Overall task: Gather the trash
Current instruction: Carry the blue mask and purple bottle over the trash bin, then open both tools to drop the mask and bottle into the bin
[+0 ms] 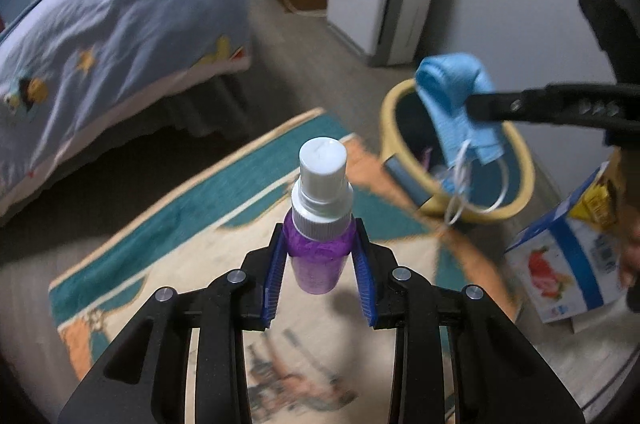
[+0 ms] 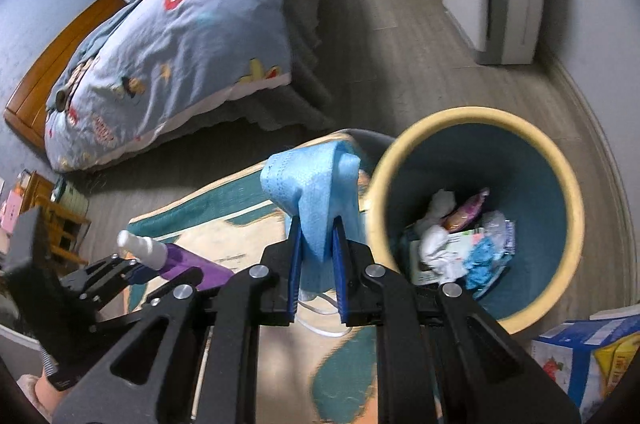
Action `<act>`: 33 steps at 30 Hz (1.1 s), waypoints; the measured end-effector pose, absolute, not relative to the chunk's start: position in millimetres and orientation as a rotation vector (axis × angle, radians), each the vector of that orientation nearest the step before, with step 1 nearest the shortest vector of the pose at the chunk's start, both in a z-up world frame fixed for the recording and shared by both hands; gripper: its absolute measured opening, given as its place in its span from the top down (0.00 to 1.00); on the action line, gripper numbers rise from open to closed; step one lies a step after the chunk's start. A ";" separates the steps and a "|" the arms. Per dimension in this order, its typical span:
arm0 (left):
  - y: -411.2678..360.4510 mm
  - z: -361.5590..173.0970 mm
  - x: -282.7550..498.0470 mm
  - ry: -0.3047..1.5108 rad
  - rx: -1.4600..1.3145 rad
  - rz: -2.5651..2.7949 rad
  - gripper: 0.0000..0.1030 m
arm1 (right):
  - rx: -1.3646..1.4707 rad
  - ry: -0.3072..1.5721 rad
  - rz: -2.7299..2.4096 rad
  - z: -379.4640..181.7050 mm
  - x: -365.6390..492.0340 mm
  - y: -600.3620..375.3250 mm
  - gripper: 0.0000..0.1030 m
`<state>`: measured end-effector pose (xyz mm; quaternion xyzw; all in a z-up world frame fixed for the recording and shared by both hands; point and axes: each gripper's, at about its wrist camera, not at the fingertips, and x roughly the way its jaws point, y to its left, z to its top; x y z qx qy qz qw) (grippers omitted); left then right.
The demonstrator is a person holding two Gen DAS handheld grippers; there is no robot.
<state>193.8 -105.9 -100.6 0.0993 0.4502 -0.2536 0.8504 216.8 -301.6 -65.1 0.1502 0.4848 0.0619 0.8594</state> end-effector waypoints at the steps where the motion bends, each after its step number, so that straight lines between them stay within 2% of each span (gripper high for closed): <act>1: -115.4 -96.9 193.5 0.938 0.209 -0.549 0.67 | 0.323 1.016 0.121 -64.7 216.0 -307.8 0.87; 13: -197.9 -91.3 195.1 0.894 0.205 -0.671 0.67 | 0.337 0.965 -0.043 -50.4 206.2 -411.5 0.87; 26: -269.8 -121.1 202.2 0.918 0.242 -0.706 0.67 | 0.391 1.071 -0.101 -100.8 216.8 -440.5 0.87; 30: -277.8 -127.4 206.1 0.915 0.237 -0.692 0.67 | 0.409 1.049 -0.082 -105.0 218.3 -443.1 0.86; 31: -278.3 -127.3 207.1 0.911 0.233 -0.688 0.67 | 0.408 1.036 -0.078 -103.4 217.7 -444.1 0.84; 33: -276.4 -125.6 210.3 0.906 0.213 -0.676 0.64 | 0.403 1.015 -0.086 -100.0 217.9 -445.4 0.70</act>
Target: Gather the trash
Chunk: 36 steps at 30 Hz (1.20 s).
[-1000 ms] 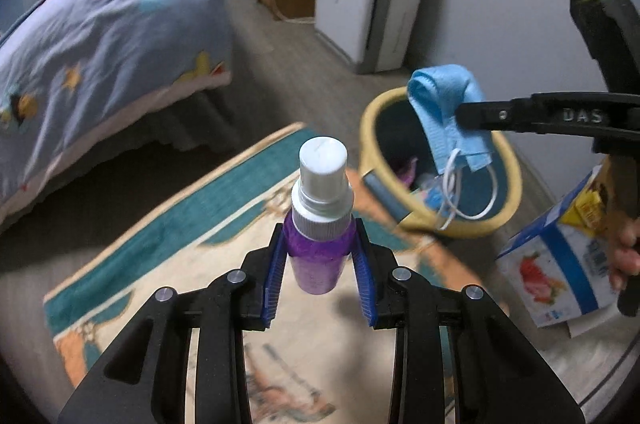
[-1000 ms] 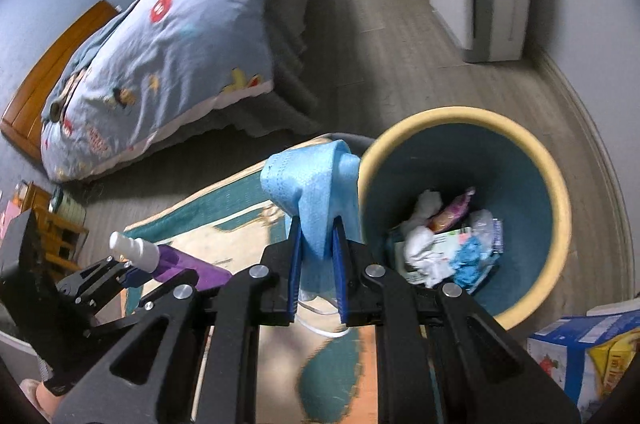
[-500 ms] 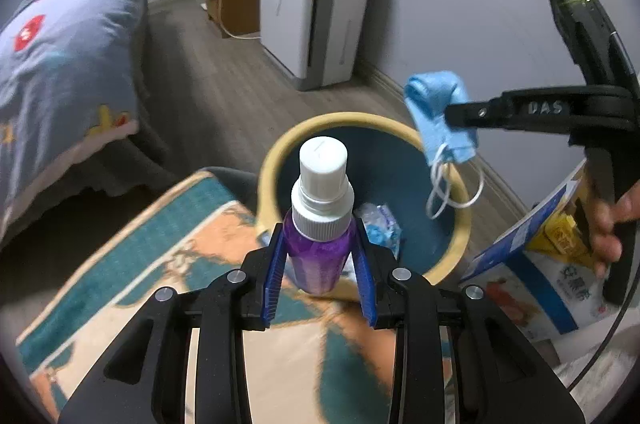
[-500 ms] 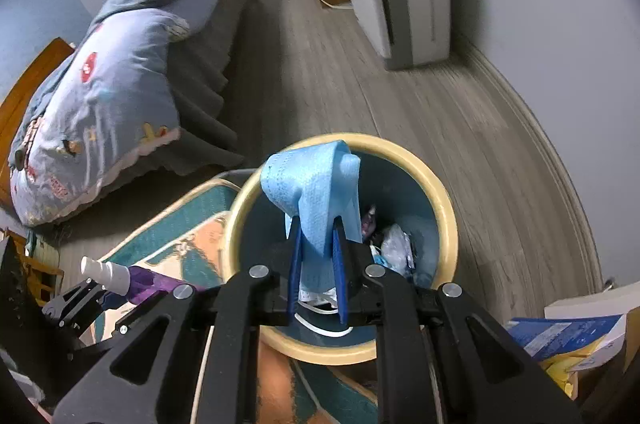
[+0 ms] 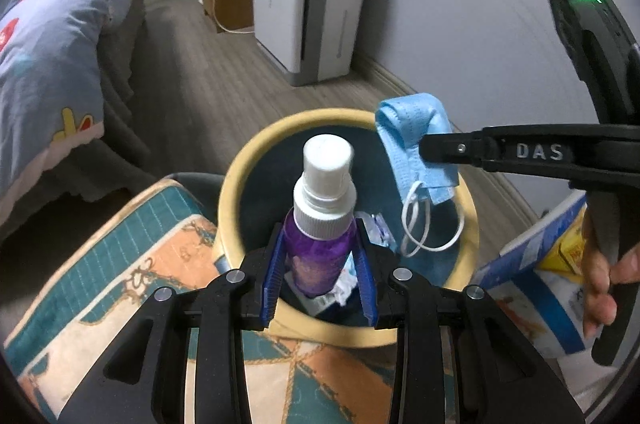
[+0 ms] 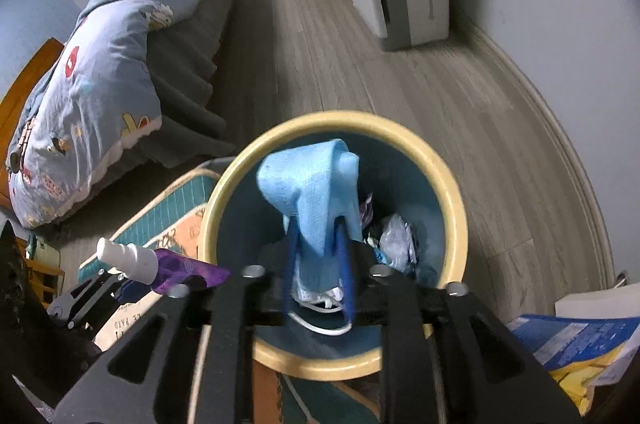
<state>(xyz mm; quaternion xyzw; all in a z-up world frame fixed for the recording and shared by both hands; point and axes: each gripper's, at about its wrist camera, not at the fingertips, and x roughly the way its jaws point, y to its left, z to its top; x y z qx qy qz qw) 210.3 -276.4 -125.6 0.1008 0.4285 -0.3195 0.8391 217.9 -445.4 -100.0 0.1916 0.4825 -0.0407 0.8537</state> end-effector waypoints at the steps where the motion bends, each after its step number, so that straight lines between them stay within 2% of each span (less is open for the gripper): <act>1: -275.3 -124.6 211.3 0.904 0.203 -0.670 0.55 | 0.407 1.007 -0.090 -98.5 217.1 -446.4 0.51; 2: -274.0 -123.4 211.4 0.898 0.200 -0.662 0.42 | 0.409 0.999 -0.093 -97.5 216.8 -447.2 0.38; 4: -270.1 -118.9 210.1 0.882 0.198 -0.648 0.33 | 0.400 0.996 -0.103 -95.0 216.0 -448.7 0.35; 6: -264.4 -112.9 207.3 0.884 0.189 -0.645 0.27 | 0.400 1.003 -0.102 -93.0 214.0 -450.5 0.24; 8: -258.7 -106.2 203.0 0.881 0.184 -0.632 0.10 | 0.395 0.999 -0.095 -87.4 207.6 -450.4 0.11; 10: -248.6 -95.1 195.2 0.861 0.177 -0.611 0.06 | 0.386 0.988 -0.091 -80.1 200.1 -447.6 0.05; 23: -195.8 -38.9 131.4 0.829 0.219 -0.459 0.05 | 0.302 0.969 -0.148 -36.6 109.0 -415.0 0.06; 32: -179.2 -30.9 100.3 0.836 0.176 -0.433 0.05 | 0.361 0.949 -0.198 -28.4 59.5 -398.2 0.06; 36: -179.3 -35.8 104.6 0.859 0.169 -0.452 0.05 | 0.298 0.927 -0.226 -23.9 52.4 -385.5 0.06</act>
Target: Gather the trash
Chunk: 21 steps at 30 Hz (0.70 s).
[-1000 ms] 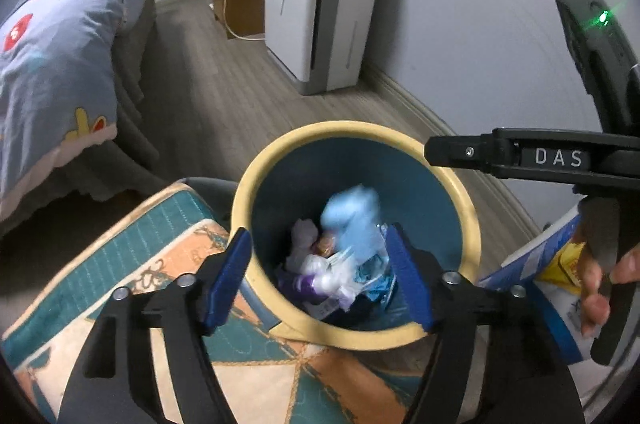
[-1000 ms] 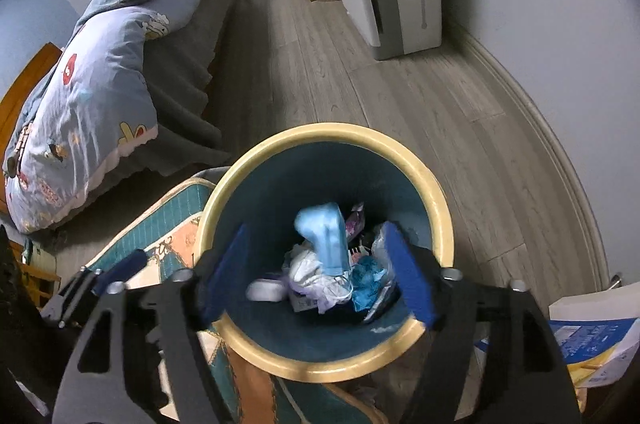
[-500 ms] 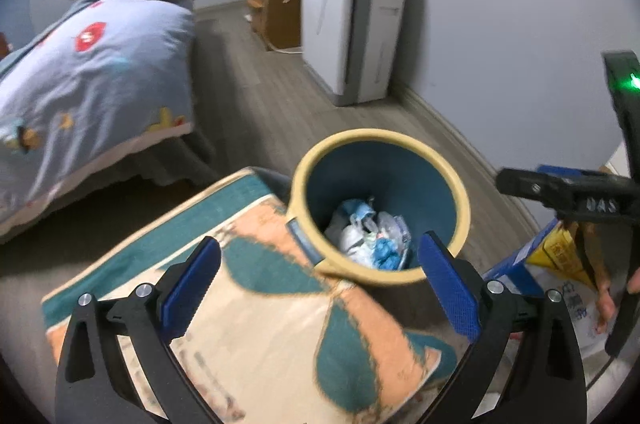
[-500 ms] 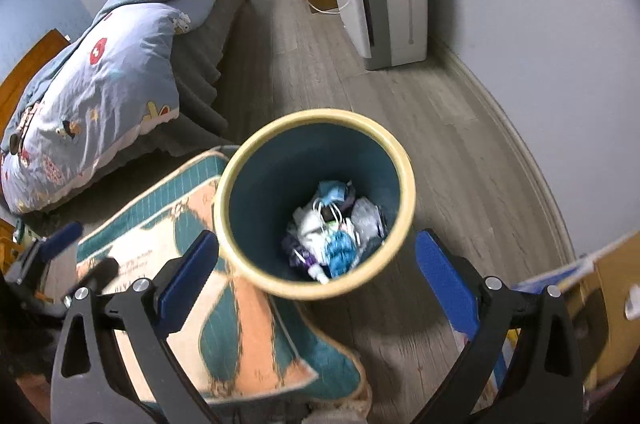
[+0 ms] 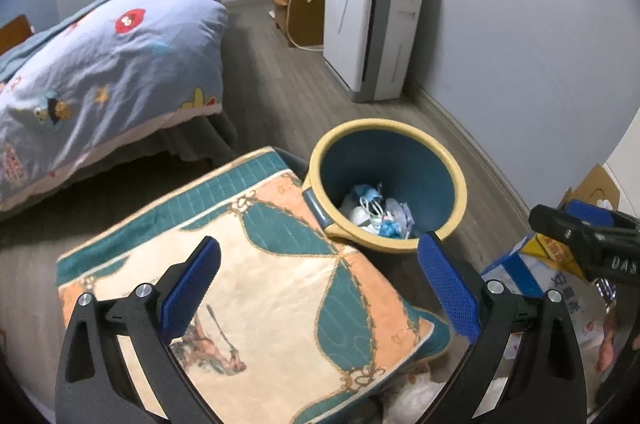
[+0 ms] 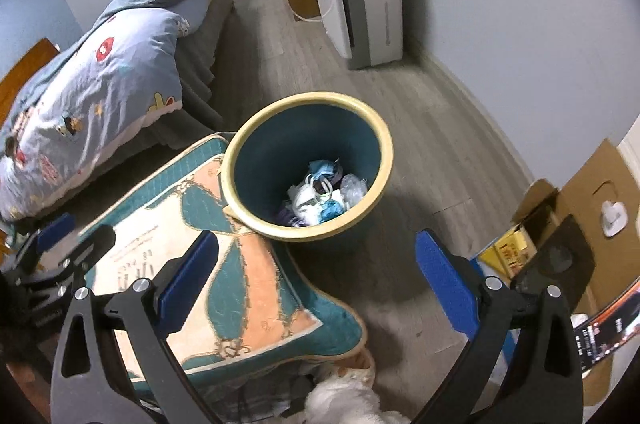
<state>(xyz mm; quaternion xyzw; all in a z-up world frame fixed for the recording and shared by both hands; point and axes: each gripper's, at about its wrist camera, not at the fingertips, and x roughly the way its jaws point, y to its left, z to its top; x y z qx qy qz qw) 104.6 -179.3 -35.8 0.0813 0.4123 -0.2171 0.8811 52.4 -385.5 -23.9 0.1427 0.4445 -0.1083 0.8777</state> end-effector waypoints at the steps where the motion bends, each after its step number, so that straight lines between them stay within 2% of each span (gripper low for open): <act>1: -180.7 -37.5 105.7 0.861 0.182 -0.452 0.05 | 0.284 0.921 -0.233 -23.2 51.9 -383.4 0.06; 9: -191.6 -44.3 104.2 0.795 0.303 -0.409 0.05 | 0.280 0.934 -0.293 -30.1 53.3 -384.4 0.06; 21: -196.4 -41.0 96.3 0.773 0.332 -0.445 0.05 | 0.262 0.930 -0.328 -30.3 52.5 -384.0 0.06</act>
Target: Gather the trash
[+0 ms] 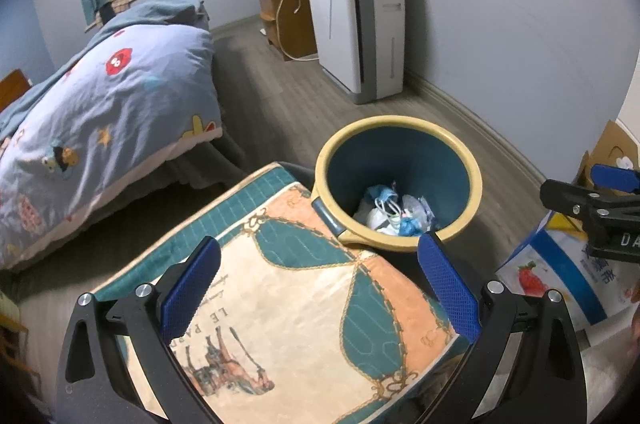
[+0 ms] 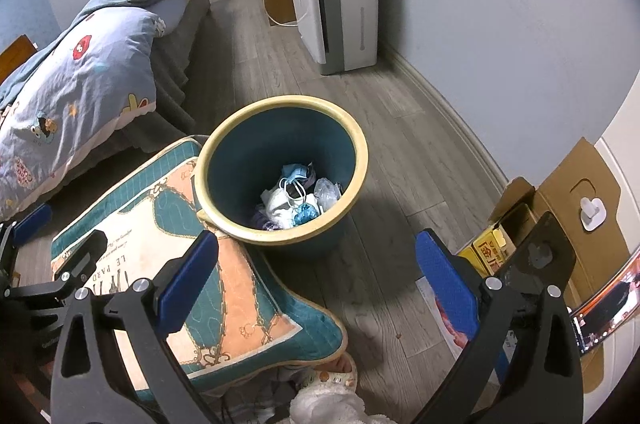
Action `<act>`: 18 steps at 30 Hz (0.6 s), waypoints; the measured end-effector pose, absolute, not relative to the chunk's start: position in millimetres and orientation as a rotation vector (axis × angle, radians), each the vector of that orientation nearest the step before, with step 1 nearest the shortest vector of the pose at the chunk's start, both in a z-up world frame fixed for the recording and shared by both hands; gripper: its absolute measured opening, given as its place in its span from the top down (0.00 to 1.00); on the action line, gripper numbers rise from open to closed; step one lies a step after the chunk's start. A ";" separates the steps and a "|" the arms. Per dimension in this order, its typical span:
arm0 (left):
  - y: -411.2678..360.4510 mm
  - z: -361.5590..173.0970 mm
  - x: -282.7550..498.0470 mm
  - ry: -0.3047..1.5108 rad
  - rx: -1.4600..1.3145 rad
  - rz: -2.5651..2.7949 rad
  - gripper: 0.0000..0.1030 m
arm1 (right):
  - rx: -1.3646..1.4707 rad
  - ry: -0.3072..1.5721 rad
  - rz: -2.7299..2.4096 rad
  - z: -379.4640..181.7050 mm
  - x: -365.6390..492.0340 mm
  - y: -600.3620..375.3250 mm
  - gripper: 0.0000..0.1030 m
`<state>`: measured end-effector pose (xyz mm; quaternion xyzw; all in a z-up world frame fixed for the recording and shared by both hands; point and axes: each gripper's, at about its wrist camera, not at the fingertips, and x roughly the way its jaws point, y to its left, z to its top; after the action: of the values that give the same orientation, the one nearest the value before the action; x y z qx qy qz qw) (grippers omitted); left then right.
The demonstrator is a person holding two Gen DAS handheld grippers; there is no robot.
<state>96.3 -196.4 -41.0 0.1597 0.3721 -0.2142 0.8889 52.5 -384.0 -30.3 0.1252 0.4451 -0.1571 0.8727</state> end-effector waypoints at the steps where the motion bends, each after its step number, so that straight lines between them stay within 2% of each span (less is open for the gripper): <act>1: -196.9 -41.3 96.4 0.774 0.331 -0.444 0.05 | 0.258 0.930 -0.329 -30.1 52.5 -383.2 0.06; 18: -196.6 -40.5 93.4 0.771 0.331 -0.445 0.05 | 0.226 0.925 -0.321 -26.8 55.8 -373.8 0.06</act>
<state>93.4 -196.6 -40.5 0.1596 0.3713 -0.2142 0.8892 55.8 -373.8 -26.8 0.1083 0.4433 -0.1540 0.8764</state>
